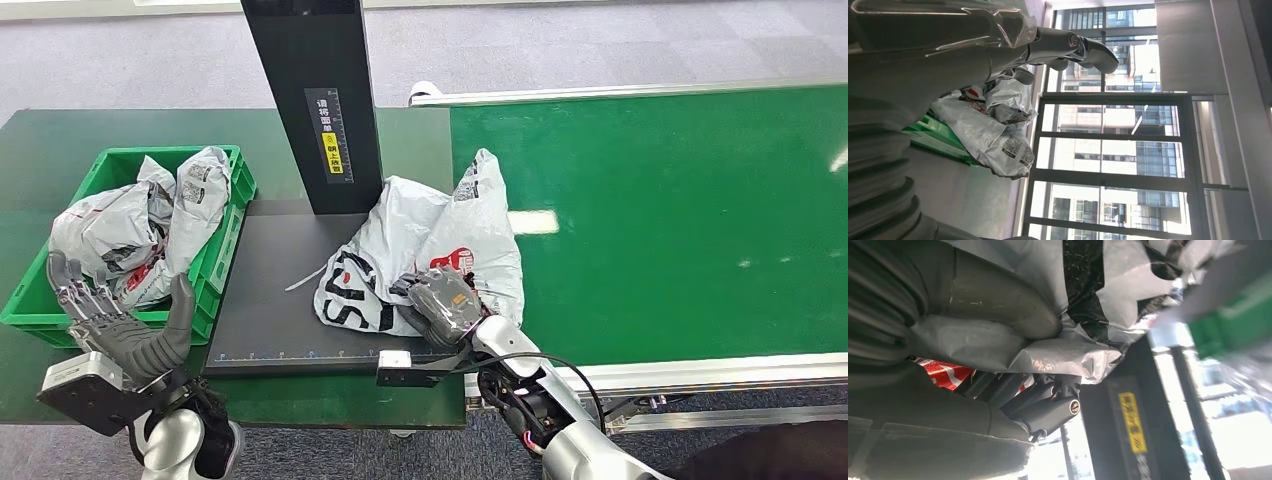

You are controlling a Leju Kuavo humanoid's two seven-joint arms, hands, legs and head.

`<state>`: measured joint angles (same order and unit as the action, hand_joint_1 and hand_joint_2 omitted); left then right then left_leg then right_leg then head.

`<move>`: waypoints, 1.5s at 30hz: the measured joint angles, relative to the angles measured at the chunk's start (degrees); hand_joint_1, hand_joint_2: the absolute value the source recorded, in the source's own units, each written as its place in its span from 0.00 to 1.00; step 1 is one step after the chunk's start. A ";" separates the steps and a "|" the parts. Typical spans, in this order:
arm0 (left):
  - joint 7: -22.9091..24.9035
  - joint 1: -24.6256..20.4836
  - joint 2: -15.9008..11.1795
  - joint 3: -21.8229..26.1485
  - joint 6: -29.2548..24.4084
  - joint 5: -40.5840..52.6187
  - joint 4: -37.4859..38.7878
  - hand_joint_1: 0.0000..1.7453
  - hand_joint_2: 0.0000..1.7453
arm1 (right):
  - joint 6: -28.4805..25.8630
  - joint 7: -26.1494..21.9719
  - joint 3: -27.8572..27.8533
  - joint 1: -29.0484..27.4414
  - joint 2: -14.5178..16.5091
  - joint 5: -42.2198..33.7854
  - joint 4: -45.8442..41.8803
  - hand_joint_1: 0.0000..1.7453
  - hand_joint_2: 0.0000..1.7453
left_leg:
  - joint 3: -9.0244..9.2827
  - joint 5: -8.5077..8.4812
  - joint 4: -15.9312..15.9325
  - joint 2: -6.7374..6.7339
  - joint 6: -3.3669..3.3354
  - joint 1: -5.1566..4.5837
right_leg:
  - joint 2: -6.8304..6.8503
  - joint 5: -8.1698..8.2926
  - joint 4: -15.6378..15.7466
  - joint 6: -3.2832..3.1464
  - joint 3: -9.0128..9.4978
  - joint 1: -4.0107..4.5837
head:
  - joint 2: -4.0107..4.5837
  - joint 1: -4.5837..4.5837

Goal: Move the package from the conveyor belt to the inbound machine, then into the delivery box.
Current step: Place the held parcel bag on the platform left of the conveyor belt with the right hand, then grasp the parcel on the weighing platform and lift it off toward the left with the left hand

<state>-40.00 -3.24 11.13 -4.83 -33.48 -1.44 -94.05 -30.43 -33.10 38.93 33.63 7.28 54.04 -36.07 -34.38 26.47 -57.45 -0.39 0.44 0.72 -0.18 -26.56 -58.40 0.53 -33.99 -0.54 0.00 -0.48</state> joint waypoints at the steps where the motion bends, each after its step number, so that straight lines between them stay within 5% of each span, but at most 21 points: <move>1: 0.00 0.00 0.00 0.00 0.00 0.00 0.01 0.00 1.00 | 0.00 -0.08 0.00 -0.01 -0.01 -0.07 -0.02 1.00 1.00 | 0.00 0.00 0.00 0.00 0.00 0.00 | 0.00 0.00 0.00 0.00 0.00 0.00 | 0.00 0.00; 6: 0.00 -0.30 0.40 -0.16 0.19 0.09 1.16 0.00 1.00 | 7.91 -6.52 1.07 -3.92 -0.01 -17.78 -10.30 1.00 1.00 | -0.02 0.01 0.00 -0.01 0.00 0.00 | 0.00 -0.01 0.00 -0.01 -0.04 0.00 | 0.02 0.00; 19: 0.00 -1.07 0.46 -0.17 1.02 -0.46 2.64 0.00 1.00 | 10.25 -6.46 2.91 -5.00 -0.49 -20.63 -16.33 1.00 1.00 | -0.02 0.01 0.00 0.00 0.00 0.00 | 0.00 -0.01 0.00 -0.01 -0.03 0.00 | 0.02 0.00; 20: 0.00 -1.19 0.46 -0.17 1.14 -0.61 2.87 0.00 1.00 | 10.83 -6.32 3.02 -5.02 -0.53 -21.24 -16.41 0.94 1.00 | -0.02 0.01 0.00 0.00 0.00 0.00 | 0.00 -0.01 0.00 -0.01 -0.03 0.00 | 0.02 0.00; 22: 0.00 -1.37 0.45 -0.18 1.36 -0.83 3.40 0.00 1.00 | 10.43 -5.19 3.38 -5.04 -0.62 -20.93 -16.51 0.44 1.00 | -0.02 0.01 0.00 0.00 0.00 0.00 | 0.00 -0.01 0.00 -0.01 -0.03 0.00 | 0.02 0.00; 24: 0.00 -1.41 0.43 -0.19 1.44 -0.69 3.95 0.00 1.00 | 7.74 -2.41 3.94 -5.00 -0.72 -18.16 -16.41 0.00 0.50 | -0.02 0.01 0.00 0.00 0.00 0.00 | 0.00 -0.01 0.00 -0.01 -0.03 0.00 | 0.02 0.00; 26: 0.00 -1.35 0.40 -0.23 1.19 -0.14 4.39 0.00 1.00 | 5.03 1.86 4.50 -4.74 -0.75 -14.55 -15.69 0.00 0.00 | -0.03 0.01 0.00 0.00 0.00 0.00 | 0.00 -0.01 0.00 -0.01 -0.02 0.00 | 0.02 0.00; 31: 0.00 -0.88 0.31 -0.64 1.08 0.69 5.09 0.00 1.00 | 3.75 7.29 4.79 -4.16 -0.55 -12.41 -12.92 0.00 0.00 | -0.04 0.00 0.00 0.02 0.00 0.00 | 0.01 -0.01 0.00 -0.01 -0.02 0.00 | 0.02 0.00; 35: 0.00 -0.80 0.23 -0.87 1.09 1.09 5.70 0.00 1.00 | 3.96 7.71 4.28 -4.26 -0.38 -15.47 -11.77 0.00 1.00 | -0.04 0.01 0.00 0.02 0.00 0.00 | 0.01 -0.01 0.00 -0.01 -0.02 0.00 | 0.01 0.01; 40: 0.00 -0.45 0.21 -1.08 0.85 1.69 6.44 0.00 1.00 | 7.50 7.88 -0.40 -6.05 -0.06 -25.88 -12.14 0.00 1.00 | -0.03 0.01 0.00 0.03 0.00 0.00 | 0.01 -0.01 0.00 -0.01 -0.02 0.00 | 0.02 0.00; 45: 0.00 0.62 0.11 -1.09 1.01 2.07 6.67 0.00 1.00 | 19.20 7.58 -8.00 -12.20 -0.09 -40.83 -16.67 0.00 1.00 | -0.05 0.05 0.00 0.04 0.00 0.00 | 0.02 -0.04 0.01 -0.02 -0.03 0.00 | 0.02 0.00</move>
<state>-40.00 -2.63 11.24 -5.92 -32.48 0.63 -87.38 -11.23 -25.52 30.93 21.42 7.19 13.22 -52.73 -34.43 26.51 -57.44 -0.36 0.44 0.71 -0.15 -26.60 -58.38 0.51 -34.02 -0.55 0.02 -0.48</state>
